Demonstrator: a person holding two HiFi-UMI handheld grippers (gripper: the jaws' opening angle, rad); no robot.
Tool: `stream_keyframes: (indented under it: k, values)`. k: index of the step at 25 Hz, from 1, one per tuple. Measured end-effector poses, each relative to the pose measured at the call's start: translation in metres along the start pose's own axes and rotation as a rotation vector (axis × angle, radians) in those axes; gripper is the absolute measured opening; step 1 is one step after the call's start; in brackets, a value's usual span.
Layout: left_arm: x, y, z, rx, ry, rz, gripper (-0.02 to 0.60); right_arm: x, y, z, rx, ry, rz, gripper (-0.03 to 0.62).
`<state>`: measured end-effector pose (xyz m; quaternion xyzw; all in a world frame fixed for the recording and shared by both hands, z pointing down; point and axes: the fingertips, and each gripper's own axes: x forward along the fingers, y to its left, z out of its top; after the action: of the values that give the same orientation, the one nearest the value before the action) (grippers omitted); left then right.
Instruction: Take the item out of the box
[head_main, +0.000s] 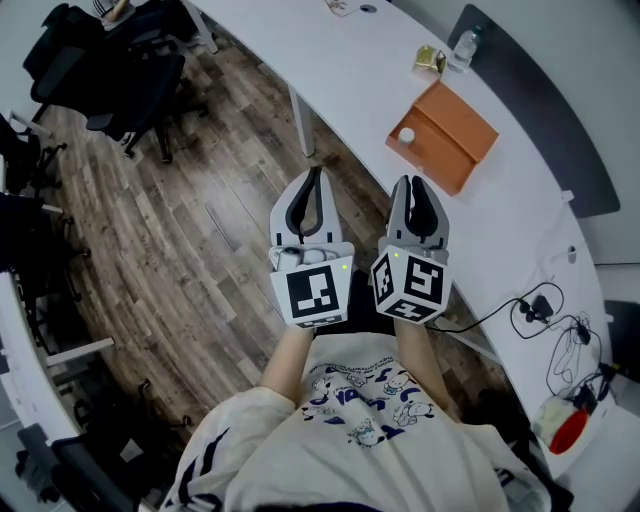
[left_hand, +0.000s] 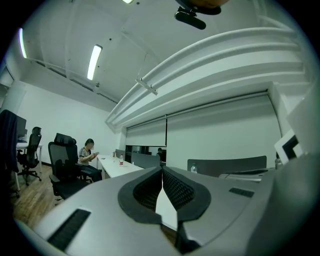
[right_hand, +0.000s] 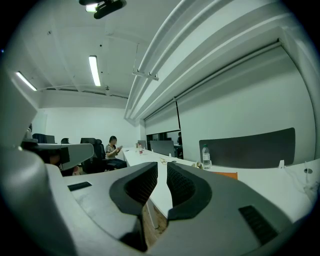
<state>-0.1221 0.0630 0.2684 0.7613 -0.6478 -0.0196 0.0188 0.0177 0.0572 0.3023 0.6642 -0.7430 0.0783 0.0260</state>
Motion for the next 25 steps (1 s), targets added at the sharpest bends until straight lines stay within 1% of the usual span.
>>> stream_keyframes:
  k: [9, 14, 25]
  values:
    - [0.038, -0.004, -0.014, -0.023, 0.03, -0.017, 0.018, 0.032, -0.019, -0.008, 0.003, 0.038, -0.029, 0.055]
    - [0.062, -0.005, -0.021, 0.011, 0.06, -0.031, 0.018, 0.056, -0.027, -0.011, 0.008, 0.056, -0.039, 0.055]
    - [0.126, -0.013, -0.027, -0.004, 0.057, -0.031, 0.018, 0.117, -0.052, -0.015, 0.023, 0.094, -0.055, 0.057]
